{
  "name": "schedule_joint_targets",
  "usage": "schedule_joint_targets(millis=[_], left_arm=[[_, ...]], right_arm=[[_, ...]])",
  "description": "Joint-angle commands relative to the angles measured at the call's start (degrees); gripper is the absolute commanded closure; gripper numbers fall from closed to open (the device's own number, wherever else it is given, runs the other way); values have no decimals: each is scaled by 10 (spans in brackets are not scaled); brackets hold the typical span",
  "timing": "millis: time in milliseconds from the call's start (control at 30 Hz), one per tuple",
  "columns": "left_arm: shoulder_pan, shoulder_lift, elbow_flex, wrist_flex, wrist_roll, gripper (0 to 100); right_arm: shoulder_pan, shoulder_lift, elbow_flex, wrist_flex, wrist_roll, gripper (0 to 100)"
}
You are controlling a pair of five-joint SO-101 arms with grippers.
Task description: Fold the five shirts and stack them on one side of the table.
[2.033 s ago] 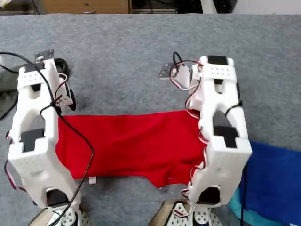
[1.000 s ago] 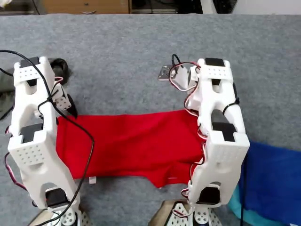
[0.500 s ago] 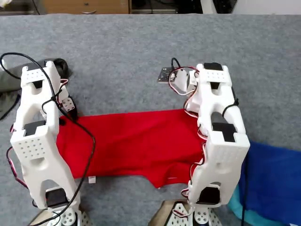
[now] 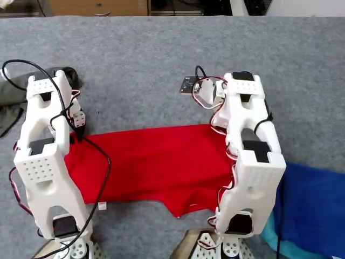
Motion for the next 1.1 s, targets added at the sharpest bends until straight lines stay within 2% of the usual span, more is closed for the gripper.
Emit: schedule_joint_targets(millis=[0, 233, 633, 900, 1067], left_arm=[[14, -1, -24, -35, 30, 980], [37, 0, -126, -35, 88, 980], [38, 1, -287, -37, 99, 979], [38, 1, -272, -81, 95, 972], [29, 1, -242, -77, 95, 845]], right_arm=[[15, -12, -10, -8, -6, 995], [25, -12, -77, -4, -47, 995], [20, -7, -177, -10, -84, 995], [-10, -2, -193, -63, -103, 991], [-17, 5, -195, -47, -103, 856]])
